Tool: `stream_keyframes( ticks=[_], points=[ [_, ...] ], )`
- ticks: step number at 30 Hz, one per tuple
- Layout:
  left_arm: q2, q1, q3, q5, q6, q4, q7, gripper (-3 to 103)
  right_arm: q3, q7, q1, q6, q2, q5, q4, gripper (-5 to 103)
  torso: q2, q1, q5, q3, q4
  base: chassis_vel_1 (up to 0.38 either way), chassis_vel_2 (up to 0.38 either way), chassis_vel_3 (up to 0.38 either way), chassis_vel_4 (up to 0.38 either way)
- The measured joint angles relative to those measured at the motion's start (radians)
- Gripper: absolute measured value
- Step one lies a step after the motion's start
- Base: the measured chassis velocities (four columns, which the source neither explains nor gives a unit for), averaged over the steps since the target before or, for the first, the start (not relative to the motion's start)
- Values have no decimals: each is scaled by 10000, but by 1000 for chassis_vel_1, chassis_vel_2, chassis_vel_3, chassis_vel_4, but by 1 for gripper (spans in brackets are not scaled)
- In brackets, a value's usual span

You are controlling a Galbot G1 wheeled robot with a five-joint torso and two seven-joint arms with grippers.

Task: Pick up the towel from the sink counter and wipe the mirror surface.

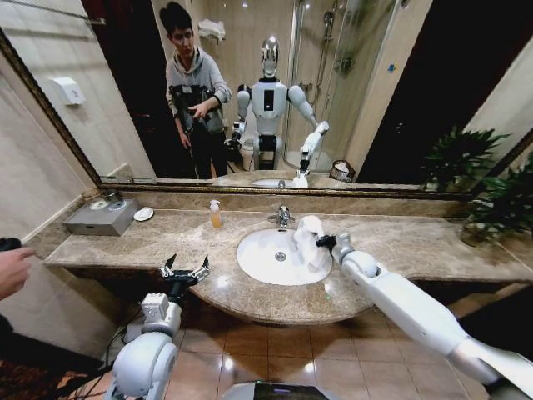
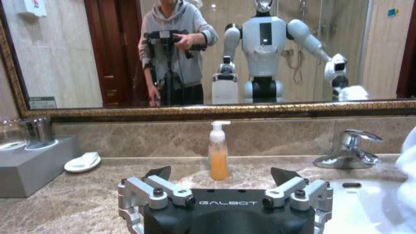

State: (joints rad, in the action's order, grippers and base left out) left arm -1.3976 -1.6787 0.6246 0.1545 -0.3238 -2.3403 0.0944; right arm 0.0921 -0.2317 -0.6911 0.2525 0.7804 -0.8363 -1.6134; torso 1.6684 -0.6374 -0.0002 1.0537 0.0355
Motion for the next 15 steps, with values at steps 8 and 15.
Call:
stream_keyframes(
  ticks=[8,15],
  points=[
    [0,-1,0,0,0,0,0,100,-1958,-122,-722,-406,-460,160,-804,9,0,0,2,0,7,0,0,0,0],
    [1,0,-1,0,0,0,-1,100,-4802,52,-2797,-704,-542,497,-1734,9,0,-1,4,0,1,0,0,0,0]
  ],
)
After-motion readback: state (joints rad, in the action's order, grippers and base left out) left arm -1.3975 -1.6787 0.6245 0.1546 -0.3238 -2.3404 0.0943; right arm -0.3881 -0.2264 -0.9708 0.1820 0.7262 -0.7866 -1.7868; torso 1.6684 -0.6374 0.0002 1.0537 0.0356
